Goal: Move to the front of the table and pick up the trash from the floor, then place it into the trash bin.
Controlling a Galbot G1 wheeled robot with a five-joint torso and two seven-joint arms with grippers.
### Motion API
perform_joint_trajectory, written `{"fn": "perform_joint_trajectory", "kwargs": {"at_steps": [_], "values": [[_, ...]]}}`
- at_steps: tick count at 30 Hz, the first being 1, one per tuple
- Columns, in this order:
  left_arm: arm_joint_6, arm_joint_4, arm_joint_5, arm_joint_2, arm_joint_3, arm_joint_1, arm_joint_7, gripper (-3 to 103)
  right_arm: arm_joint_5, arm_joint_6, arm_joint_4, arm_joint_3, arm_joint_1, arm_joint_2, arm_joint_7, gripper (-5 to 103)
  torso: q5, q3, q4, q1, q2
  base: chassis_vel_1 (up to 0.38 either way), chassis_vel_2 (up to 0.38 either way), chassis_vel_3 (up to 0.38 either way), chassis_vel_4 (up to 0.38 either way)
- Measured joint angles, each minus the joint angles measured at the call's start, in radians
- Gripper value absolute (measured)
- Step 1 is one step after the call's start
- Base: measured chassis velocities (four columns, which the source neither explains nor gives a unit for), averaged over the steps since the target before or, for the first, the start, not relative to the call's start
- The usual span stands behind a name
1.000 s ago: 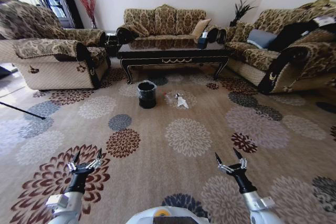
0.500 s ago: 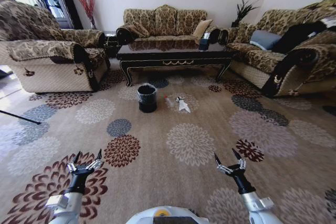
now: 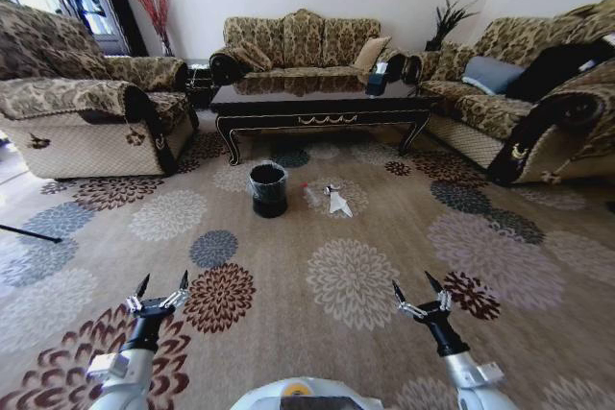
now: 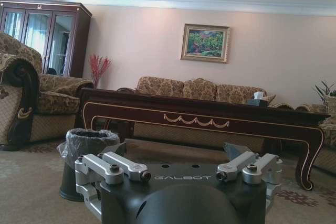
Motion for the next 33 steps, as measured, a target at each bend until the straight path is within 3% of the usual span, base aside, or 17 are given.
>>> {"fn": "perform_joint_trajectory", "kwargs": {"at_steps": [33], "values": [[-0.016,-0.005,0.0,-0.017,-0.011,0.026,-0.001,100,-0.006,0.004,0.006,-0.004,-0.005,-0.001,-0.024,100,-0.0002,0.0,0.0,0.0,0.0,-0.178,0.178,0.175,-0.179]]}}
